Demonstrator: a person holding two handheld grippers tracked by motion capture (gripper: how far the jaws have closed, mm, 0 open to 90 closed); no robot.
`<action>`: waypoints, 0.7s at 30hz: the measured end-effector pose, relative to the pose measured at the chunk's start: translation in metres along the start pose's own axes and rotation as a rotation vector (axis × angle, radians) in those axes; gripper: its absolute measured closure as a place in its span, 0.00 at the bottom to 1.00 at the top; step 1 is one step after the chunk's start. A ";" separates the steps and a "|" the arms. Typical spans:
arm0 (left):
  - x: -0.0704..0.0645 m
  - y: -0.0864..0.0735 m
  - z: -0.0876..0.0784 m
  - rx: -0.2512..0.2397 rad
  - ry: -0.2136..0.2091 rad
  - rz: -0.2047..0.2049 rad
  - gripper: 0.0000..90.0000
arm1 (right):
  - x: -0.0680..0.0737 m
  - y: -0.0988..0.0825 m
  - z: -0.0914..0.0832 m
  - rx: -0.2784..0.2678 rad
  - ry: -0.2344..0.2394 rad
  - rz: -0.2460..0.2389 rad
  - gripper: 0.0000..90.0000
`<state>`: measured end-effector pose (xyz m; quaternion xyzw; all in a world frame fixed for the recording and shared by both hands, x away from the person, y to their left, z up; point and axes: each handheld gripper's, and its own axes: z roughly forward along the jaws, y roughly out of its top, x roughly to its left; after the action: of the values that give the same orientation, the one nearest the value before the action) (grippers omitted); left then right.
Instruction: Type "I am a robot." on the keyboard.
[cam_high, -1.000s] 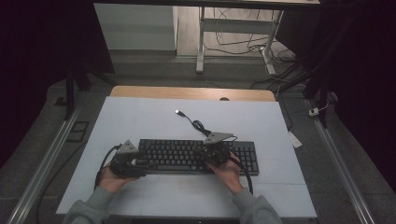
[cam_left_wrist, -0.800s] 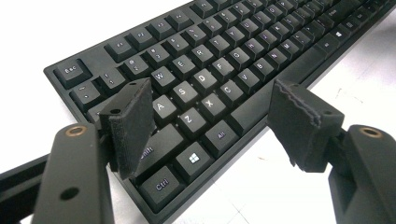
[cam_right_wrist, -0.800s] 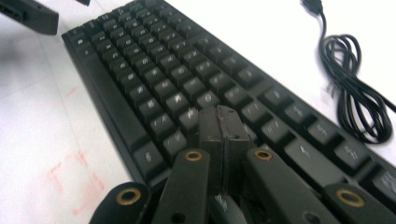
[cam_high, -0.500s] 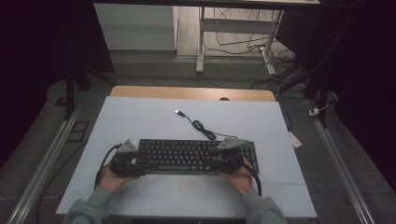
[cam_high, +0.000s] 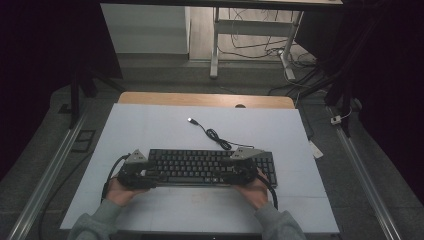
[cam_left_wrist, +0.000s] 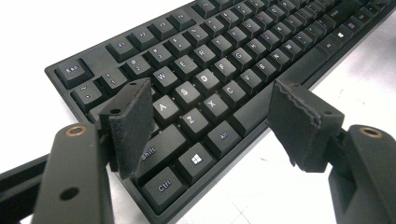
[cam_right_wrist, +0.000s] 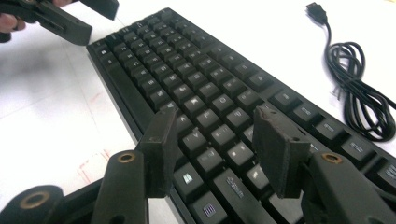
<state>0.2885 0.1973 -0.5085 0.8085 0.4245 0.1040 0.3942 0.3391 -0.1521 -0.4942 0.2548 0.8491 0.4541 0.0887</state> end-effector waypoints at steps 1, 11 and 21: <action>0.000 0.000 0.000 -0.001 0.000 -0.002 0.35 | 0.001 0.001 0.001 -0.007 0.005 0.000 0.57; 0.000 0.000 -0.001 -0.003 0.001 0.000 0.35 | 0.008 0.013 0.007 -0.016 0.017 -0.016 0.58; 0.000 0.000 0.000 -0.002 0.001 -0.001 0.35 | 0.014 0.024 0.016 -0.016 0.037 -0.029 0.59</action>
<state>0.2883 0.1979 -0.5084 0.8076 0.4251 0.1048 0.3950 0.3413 -0.1221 -0.4831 0.2334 0.8507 0.4640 0.0816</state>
